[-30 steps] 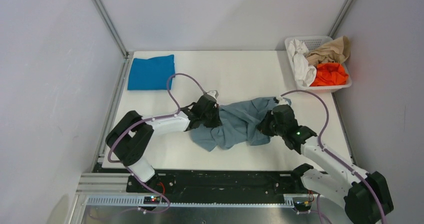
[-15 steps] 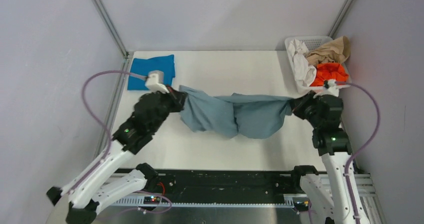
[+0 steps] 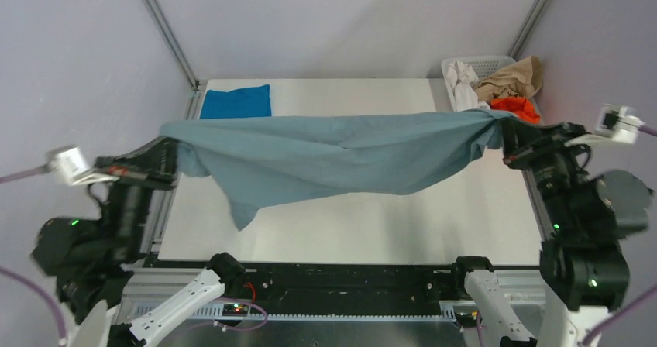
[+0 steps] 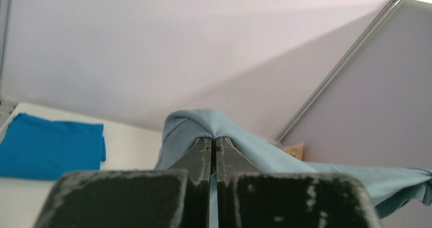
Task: Fold and stack the t-shirts
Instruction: Flatten out the tshirt
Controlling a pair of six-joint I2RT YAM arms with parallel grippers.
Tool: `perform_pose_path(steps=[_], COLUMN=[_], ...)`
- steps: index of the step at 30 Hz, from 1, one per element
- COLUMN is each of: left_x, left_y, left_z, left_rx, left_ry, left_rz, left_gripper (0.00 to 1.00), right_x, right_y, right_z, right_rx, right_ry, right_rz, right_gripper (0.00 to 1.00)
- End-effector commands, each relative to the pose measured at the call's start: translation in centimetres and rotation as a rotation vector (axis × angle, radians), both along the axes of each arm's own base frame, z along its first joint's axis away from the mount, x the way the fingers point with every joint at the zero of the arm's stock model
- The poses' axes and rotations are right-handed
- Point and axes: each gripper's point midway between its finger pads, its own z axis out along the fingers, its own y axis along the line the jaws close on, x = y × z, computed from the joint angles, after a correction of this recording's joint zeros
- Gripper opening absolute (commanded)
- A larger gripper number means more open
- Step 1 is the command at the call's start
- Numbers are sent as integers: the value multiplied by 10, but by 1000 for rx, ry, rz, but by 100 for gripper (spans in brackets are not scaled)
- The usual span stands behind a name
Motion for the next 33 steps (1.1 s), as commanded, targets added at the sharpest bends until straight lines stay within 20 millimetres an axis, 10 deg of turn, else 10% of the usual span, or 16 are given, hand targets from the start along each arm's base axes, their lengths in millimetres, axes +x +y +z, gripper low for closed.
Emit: perform_pose_path(steps=[1,10,15,20,23,26,33], left_x=[-38,-32,50,166,220,270,281], left_y=[37,49,35,-11,-16,-34,-42], left_z=[29,20,-39,-160,-231,-280,-277], left_rx=[-36,-33,99,232,277,341,312], left_ry=[-106,-61,210,557,745,876,875], left_rz=[46,125,392,349,335,264,209], left_gripper=[0,0,8,12,59,95,100], right_x=[-33,-28,65,190,256,322,354], right_y=[-13,-20,-25,-39,-43,-49,-36], right_z=[30,43,4,-87,-130,-192,-195], right_rx=[-51,-70,-101,-141,-169,-230,-281], right_ry=[-62,-83,25,252,315,449,501], right_rz=[-74,-112,-117,-154,-156,-160,-167], right_gripper=[0,0,0,0,3,36,97])
